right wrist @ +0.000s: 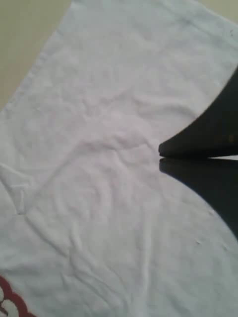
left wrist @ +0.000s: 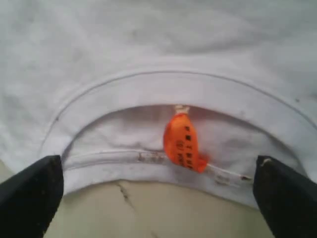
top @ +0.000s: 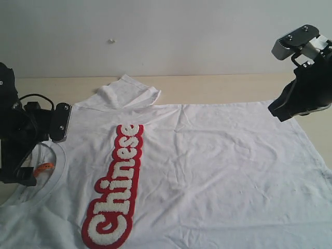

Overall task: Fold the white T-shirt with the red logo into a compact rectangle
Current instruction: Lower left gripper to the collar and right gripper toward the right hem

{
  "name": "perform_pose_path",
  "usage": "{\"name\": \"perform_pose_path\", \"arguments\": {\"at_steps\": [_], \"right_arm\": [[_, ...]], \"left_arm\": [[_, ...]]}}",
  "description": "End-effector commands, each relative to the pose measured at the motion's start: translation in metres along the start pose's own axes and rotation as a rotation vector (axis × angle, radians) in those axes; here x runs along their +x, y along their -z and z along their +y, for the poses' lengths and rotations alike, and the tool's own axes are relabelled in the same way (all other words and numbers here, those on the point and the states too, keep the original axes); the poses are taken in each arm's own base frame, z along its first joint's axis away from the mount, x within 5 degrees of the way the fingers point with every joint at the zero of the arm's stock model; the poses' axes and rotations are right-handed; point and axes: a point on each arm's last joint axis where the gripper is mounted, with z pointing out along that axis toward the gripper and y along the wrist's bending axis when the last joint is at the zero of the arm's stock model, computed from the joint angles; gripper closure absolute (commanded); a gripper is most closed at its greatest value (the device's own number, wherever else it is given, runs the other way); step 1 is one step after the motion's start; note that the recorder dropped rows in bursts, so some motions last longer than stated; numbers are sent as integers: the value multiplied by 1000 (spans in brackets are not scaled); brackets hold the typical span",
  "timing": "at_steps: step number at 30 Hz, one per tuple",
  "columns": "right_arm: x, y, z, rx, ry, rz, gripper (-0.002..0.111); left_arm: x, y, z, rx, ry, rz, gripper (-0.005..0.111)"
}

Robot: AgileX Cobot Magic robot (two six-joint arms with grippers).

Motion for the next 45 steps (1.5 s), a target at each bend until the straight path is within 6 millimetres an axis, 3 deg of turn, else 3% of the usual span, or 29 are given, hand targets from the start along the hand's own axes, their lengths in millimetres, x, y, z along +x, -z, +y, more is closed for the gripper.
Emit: {"name": "perform_pose_path", "arguments": {"at_steps": [1,20,45], "right_arm": [[-4,2,-3,10,-3,-23,108],[-4,2,-1,-5,4,-25,108],[-5,2,0,-13,-4,-34,108]], "left_arm": [[6,0,-13,148,-76,33,1],[26,3,-7,191,-101,-114,1],[28,-31,-10,260,-71,-115,1]]}}
